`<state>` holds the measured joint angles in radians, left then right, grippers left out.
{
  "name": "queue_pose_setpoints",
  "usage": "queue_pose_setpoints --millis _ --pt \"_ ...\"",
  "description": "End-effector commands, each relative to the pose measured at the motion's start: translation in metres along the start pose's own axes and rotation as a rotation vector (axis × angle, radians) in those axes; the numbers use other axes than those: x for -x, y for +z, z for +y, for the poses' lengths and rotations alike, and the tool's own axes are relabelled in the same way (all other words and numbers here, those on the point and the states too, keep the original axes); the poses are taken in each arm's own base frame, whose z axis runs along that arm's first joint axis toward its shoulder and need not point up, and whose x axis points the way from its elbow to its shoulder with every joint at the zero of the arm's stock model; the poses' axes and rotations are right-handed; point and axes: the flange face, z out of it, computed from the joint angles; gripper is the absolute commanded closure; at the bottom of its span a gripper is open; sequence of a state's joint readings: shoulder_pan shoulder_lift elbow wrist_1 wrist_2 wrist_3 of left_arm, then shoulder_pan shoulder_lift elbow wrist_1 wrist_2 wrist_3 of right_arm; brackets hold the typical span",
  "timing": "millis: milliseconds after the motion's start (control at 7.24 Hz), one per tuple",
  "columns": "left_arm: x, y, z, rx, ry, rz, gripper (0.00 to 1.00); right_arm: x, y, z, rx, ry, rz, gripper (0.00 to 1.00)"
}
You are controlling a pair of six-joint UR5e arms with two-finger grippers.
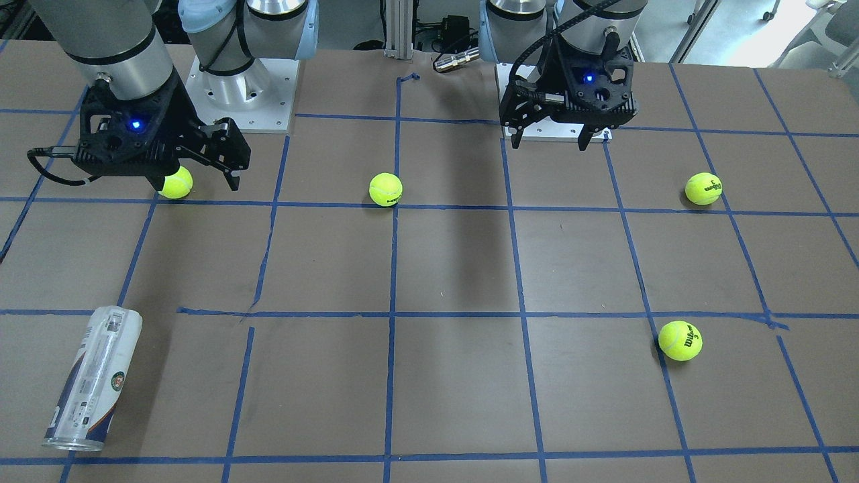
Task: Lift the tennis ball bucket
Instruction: 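Lower the right gripper around the clear Wilson tennis ball can and close it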
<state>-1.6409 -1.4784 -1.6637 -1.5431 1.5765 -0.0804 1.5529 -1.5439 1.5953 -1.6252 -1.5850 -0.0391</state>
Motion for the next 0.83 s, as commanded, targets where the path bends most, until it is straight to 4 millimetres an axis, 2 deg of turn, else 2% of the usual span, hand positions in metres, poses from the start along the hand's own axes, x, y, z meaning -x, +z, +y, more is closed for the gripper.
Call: queue_pose_setpoints --millis 0,138,276,415,553,691 --pt "0.001 -0.015 -0.024 -0.040 -0.020 0.006 0.00 -0.031 0.023 -0.030 -0.003 0.001 0.003 0.00" --pt "0.001 -0.023 -0.032 -0.057 -0.022 0.009 0.00 -0.063 0.032 -0.054 -0.054 0.043 0.012 0.00" --pt "0.003 -0.015 -0.044 -0.068 -0.012 0.003 0.00 -0.106 0.072 -0.092 -0.062 0.088 0.026 0.00" --pt "0.003 0.008 -0.063 -0.047 -0.012 -0.008 0.00 -0.139 0.098 -0.117 -0.044 0.119 0.034 0.00" --pt "0.000 -0.008 -0.059 -0.070 -0.008 0.008 0.00 -0.152 0.137 -0.143 -0.027 0.126 0.039 0.00" --pt "-0.002 0.004 -0.062 -0.053 -0.007 0.016 0.00 -0.162 0.176 -0.166 -0.040 0.128 0.085 0.00"
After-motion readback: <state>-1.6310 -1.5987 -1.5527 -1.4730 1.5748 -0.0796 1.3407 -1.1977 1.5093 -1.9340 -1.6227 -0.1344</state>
